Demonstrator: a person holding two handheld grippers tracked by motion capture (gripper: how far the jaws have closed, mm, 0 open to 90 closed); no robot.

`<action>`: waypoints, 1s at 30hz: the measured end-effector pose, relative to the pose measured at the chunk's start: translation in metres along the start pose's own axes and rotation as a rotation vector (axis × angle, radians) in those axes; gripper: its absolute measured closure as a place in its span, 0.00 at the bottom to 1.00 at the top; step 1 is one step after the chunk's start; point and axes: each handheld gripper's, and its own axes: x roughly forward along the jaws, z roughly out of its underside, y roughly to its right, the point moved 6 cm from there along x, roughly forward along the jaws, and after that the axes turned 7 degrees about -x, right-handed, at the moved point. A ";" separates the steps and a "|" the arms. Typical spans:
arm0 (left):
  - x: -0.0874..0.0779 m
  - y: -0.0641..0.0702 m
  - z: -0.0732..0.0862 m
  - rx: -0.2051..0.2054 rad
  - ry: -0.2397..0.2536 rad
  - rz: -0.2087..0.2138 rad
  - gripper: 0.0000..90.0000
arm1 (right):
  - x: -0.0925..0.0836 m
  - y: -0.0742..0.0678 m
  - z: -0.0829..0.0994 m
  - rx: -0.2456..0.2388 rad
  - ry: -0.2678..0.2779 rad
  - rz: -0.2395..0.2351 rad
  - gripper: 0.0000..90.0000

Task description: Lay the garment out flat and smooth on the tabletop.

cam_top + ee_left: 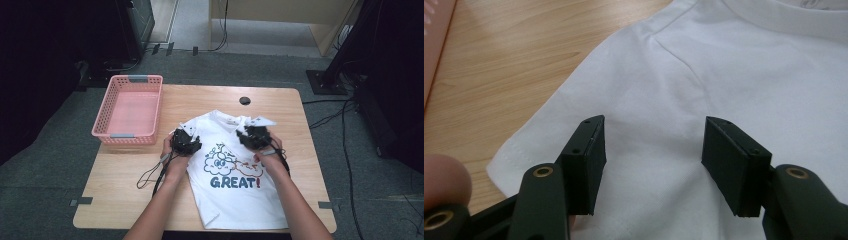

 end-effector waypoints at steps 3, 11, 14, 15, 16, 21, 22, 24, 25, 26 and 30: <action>0.000 -0.002 0.001 -0.024 -0.007 0.021 0.48 | 0.013 -0.025 0.011 -0.062 -0.053 -0.076 0.67; 0.001 -0.007 0.001 -0.068 -0.026 0.058 0.48 | 0.033 -0.032 0.025 -0.072 -0.087 -0.055 0.77; 0.001 -0.007 0.001 -0.072 -0.024 0.058 0.48 | 0.033 -0.034 0.027 -0.118 -0.066 -0.023 0.92; 0.001 -0.007 0.001 -0.072 -0.024 0.058 0.48 | 0.032 -0.033 0.027 -0.105 -0.068 -0.013 0.97; 0.001 -0.007 0.001 -0.072 -0.024 0.057 0.48 | 0.031 -0.032 0.027 -0.093 -0.065 -0.011 0.98; 0.001 -0.007 0.001 -0.075 -0.025 0.057 0.49 | 0.018 -0.011 0.023 -0.003 -0.031 0.016 0.99; 0.001 -0.007 0.001 -0.074 -0.026 0.057 0.49 | 0.014 -0.004 0.022 0.019 -0.023 0.030 0.99; 0.001 -0.007 0.001 -0.076 -0.025 0.058 0.49 | 0.006 0.011 0.021 0.063 -0.005 0.053 0.99; 0.001 -0.007 0.001 -0.077 -0.025 0.058 0.49 | 0.000 0.023 0.022 0.108 0.006 0.067 0.99; 0.001 -0.007 0.001 -0.078 -0.024 0.058 0.49 | -0.004 0.033 0.024 0.140 0.014 0.082 0.99; 0.001 -0.007 0.001 -0.078 -0.025 0.057 0.49 | -0.019 0.072 0.035 0.261 0.023 0.133 0.99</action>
